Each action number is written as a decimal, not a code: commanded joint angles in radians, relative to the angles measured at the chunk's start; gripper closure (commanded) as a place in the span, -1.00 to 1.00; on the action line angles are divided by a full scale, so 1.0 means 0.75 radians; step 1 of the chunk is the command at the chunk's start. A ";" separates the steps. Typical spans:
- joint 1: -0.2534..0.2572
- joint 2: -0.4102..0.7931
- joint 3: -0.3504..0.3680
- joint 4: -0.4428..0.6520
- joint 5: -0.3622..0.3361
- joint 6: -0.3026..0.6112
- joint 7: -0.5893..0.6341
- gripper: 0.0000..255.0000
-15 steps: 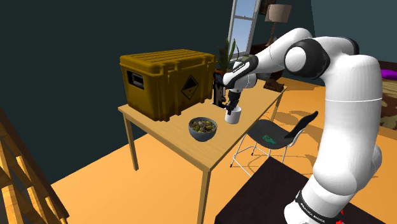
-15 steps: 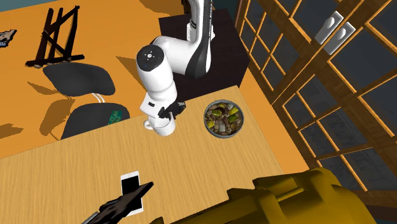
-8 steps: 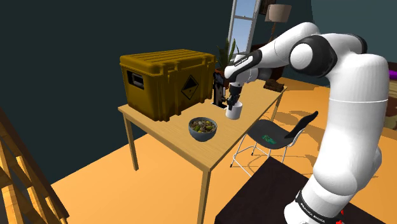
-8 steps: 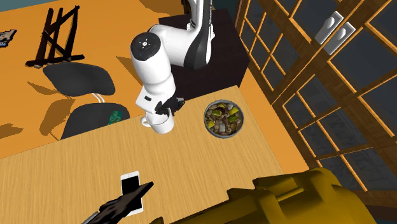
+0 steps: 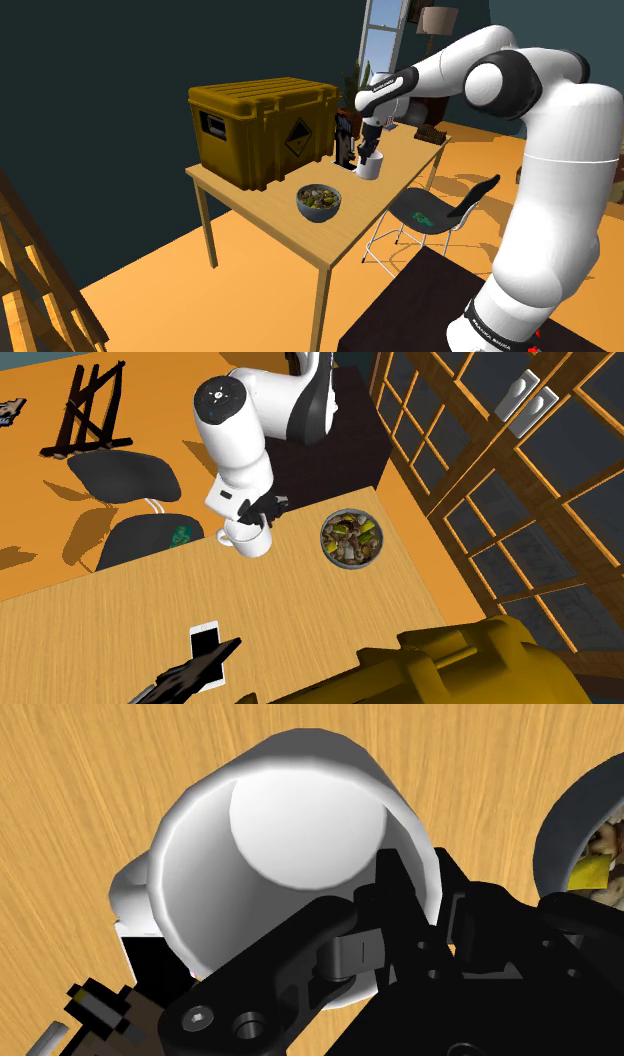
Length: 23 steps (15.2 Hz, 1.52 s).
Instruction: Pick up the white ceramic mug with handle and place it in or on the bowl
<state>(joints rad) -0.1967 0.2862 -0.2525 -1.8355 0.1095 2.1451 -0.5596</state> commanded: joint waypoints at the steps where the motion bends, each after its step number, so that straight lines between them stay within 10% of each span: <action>1: 0.001 -0.016 -0.002 0.020 -0.006 -0.035 0.004 1.00; 10: 0.003 -0.064 -0.008 0.109 -0.025 -0.171 0.018 1.00; 23: 0.244 -0.184 0.136 0.037 -0.098 -0.203 0.427 1.00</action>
<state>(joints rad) -0.0277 0.1483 -0.1603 -1.8084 0.0387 1.9929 -0.2658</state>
